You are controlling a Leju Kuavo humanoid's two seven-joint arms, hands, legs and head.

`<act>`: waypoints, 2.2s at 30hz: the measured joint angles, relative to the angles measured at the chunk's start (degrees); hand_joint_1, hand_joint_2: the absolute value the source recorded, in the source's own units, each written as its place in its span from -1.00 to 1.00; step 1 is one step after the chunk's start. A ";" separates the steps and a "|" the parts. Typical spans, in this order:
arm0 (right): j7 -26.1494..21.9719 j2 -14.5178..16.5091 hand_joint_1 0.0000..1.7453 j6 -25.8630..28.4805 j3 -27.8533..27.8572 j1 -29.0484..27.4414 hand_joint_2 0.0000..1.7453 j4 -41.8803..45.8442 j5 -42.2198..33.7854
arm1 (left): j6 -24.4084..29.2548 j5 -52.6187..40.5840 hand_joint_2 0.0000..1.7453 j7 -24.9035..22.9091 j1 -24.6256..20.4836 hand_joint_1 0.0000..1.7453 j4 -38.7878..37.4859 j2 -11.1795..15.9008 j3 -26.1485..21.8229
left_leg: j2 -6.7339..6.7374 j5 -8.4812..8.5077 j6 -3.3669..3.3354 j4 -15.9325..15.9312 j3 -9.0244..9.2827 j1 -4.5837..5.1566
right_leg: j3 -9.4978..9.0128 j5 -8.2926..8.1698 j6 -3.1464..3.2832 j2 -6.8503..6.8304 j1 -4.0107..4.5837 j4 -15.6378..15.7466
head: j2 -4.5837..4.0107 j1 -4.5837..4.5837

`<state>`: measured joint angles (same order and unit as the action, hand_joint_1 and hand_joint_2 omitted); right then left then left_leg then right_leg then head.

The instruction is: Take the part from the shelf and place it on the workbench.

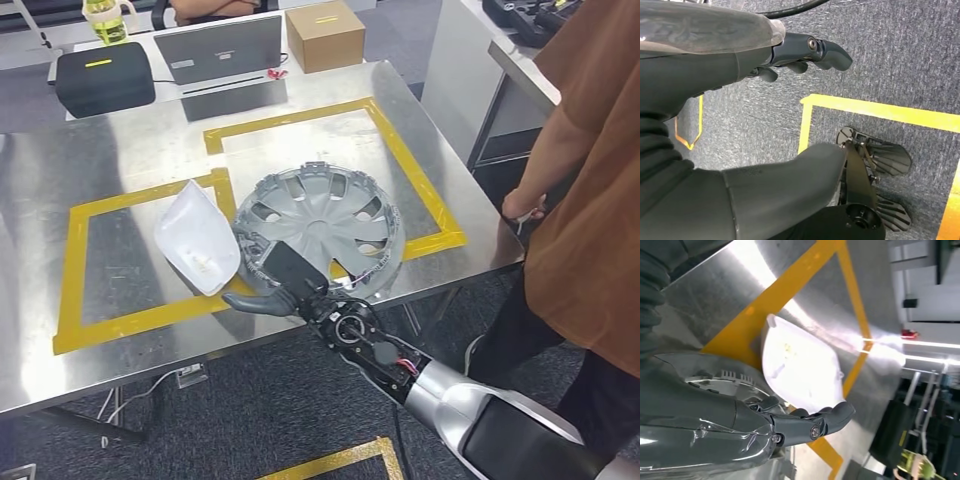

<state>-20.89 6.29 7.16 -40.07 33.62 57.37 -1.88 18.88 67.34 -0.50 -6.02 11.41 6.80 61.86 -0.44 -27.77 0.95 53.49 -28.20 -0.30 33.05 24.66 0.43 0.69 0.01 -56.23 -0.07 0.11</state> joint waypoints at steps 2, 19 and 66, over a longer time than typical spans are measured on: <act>-1.66 -0.55 -1.00 -1.54 0.82 -1.04 1.00 2.74 -3.08 | 0.05 0.03 -1.00 0.00 0.00 -1.00 0.00 -0.01 0.00 | 0.00 0.00 0.00 0.00 0.03 0.00 | -0.03 -0.01 -0.02 0.00 0.00 0.01 | 0.00 0.02; -16.80 -6.39 -1.00 -25.29 0.29 -15.79 0.00 33.63 -23.02 | 0.52 -0.31 -1.00 0.15 -0.03 -1.00 0.00 -0.04 0.00 | 0.01 -0.04 -0.01 -0.03 0.08 0.00 | -0.12 -0.02 -0.03 0.00 -0.01 0.05 | 0.00 0.00; -19.24 -7.49 -1.00 -35.85 1.18 -21.69 -1.00 40.33 -25.77 | 1.07 0.84 -1.00 0.15 -0.38 -1.00 0.02 -0.08 0.00 | 0.32 2.33 -2.26 0.00 -2.37 -0.07 | 2.02 4.01 -1.65 1.93 -0.07 -5.30 | 0.00 -0.15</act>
<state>-40.13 -1.20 -28.69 -38.89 11.92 97.70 -27.65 19.96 68.17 -0.35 -6.41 11.43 6.72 61.86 -0.12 -25.43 -1.30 53.49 -30.58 -0.37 35.07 28.66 -1.23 2.62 -0.05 -61.54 -0.07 -0.04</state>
